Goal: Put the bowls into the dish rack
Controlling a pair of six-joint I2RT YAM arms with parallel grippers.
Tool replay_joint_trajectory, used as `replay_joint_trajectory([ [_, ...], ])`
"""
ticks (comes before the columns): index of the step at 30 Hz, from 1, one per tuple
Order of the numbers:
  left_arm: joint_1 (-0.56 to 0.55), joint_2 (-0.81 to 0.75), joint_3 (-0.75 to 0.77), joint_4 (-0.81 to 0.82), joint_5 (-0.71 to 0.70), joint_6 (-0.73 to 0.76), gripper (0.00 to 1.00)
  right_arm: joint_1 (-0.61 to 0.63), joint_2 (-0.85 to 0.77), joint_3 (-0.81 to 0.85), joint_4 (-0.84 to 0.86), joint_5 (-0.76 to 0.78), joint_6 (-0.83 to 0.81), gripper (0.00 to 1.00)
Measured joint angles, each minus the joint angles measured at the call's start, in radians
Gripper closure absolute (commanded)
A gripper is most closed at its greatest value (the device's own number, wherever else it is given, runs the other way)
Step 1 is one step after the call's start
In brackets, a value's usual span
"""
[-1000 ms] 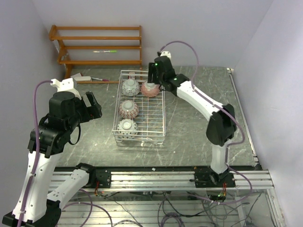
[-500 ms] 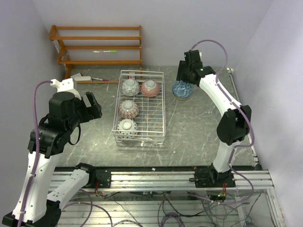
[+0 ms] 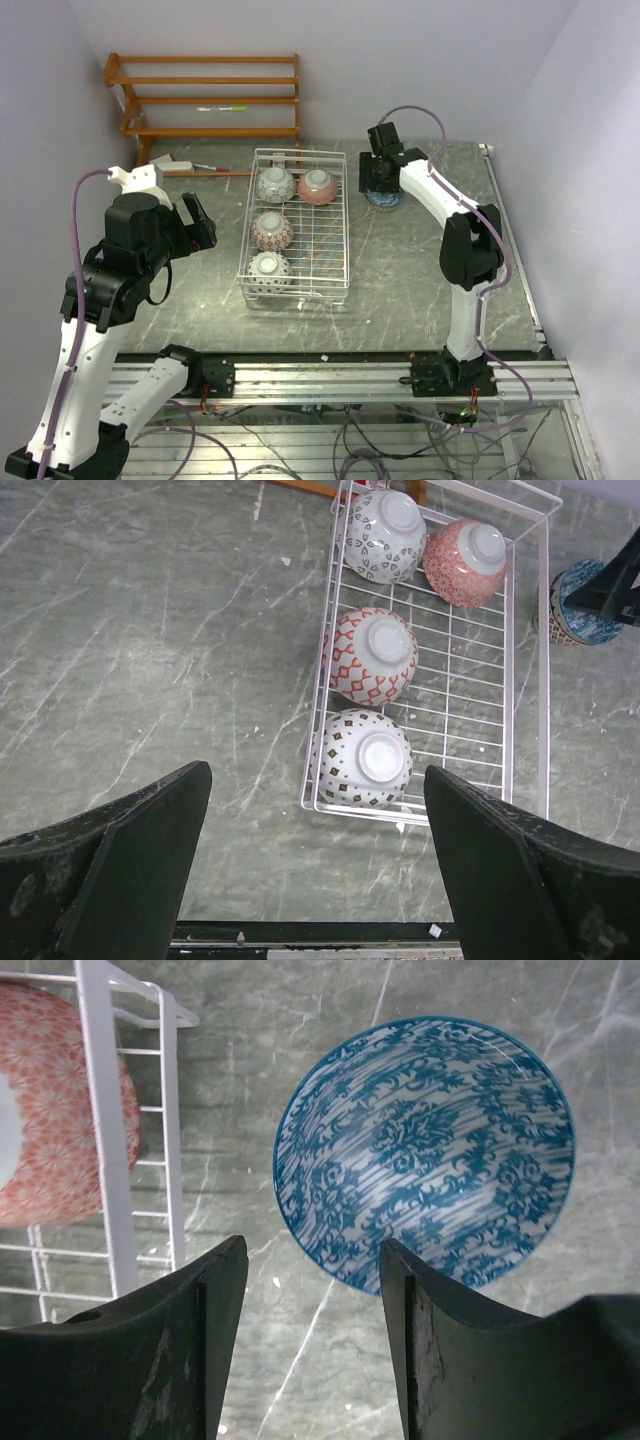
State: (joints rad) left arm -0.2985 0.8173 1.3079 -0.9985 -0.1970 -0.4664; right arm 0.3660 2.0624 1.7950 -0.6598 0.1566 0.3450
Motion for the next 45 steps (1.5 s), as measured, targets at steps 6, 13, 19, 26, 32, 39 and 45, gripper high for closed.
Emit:
replay_joint_trajectory([
  [6,0.0,0.0,0.0,0.0,0.0,-0.003,0.0,0.0,0.056,0.0,0.052,0.0,-0.012,0.49],
  [13,0.0,0.001,0.0,0.0,-0.001,-0.005,0.0,0.0,0.064,0.0,0.094,0.001,-0.012,0.6],
  [19,0.0,0.007,-0.002,0.0,-0.001,-0.004,0.0,0.0,0.107,0.008,0.11,0.001,-0.012,0.64],
  [26,0.0,0.014,-0.009,0.0,-0.001,0.002,0.0,0.002,0.134,0.018,0.118,0.019,-0.013,0.96],
  [32,0.0,0.016,-0.009,0.0,-0.001,0.007,0.01,0.002,0.113,0.049,0.109,0.037,-0.01,1.0],
  [39,0.0,0.014,-0.01,0.0,-0.001,0.007,0.0,0.002,0.108,0.056,0.068,0.042,-0.014,1.0],
  [45,0.0,0.006,-0.01,0.0,-0.001,0.007,0.0,0.002,0.035,0.057,0.044,0.06,-0.035,1.0],
])
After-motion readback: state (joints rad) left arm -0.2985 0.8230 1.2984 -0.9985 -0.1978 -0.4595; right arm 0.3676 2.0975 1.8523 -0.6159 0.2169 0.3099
